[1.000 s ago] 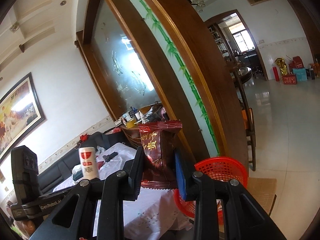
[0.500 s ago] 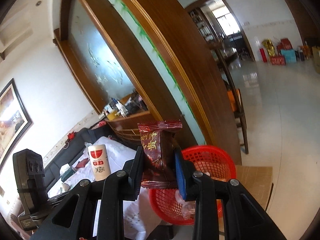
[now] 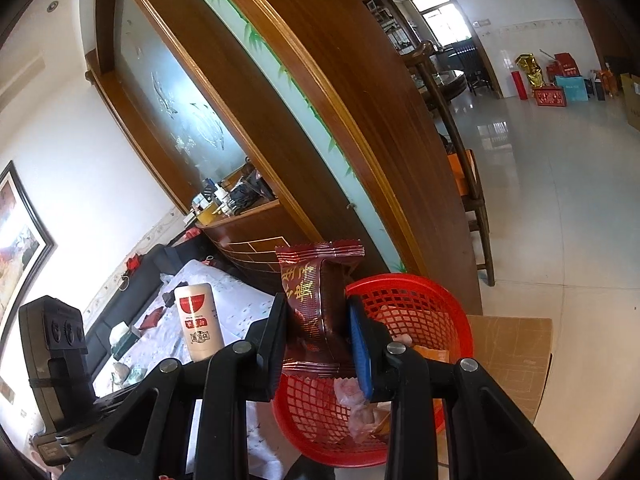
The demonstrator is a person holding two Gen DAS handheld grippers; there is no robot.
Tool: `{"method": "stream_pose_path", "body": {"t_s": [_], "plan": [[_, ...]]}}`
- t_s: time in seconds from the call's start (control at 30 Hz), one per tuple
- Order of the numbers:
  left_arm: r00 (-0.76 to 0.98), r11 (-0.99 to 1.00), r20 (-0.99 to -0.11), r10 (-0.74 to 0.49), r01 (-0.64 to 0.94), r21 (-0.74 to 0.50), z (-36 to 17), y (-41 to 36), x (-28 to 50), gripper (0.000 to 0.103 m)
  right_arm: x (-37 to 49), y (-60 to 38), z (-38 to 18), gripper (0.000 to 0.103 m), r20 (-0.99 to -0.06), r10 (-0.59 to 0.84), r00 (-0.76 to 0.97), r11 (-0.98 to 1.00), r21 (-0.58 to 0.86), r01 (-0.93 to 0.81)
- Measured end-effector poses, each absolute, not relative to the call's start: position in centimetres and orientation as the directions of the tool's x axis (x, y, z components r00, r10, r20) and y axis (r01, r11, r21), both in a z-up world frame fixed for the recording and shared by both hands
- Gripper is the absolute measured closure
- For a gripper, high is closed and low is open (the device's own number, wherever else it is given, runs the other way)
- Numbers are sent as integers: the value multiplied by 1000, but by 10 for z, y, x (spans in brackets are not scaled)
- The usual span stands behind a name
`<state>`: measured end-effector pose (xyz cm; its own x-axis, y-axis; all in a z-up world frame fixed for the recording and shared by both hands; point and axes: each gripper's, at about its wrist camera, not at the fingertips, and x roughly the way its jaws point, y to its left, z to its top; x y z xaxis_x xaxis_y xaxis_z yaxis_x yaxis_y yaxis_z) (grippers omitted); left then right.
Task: Collect trash
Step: 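Carry the spray bottle and candy wrapper over the red wastebasket, then open both tools to drop the bottle and wrapper into the wastebasket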
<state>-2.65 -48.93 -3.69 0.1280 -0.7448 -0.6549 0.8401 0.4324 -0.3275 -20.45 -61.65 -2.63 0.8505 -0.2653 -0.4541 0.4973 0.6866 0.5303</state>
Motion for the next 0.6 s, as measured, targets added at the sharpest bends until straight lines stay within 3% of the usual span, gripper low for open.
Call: {"method": "stream_pose_path", "body": {"t_s": [0.6], "plan": [[42, 408, -660, -750, 814, -413, -57, -495, -6, 76, -205, -614, -27, 72, -449, -256, 856, 673, 553, 491]]}}
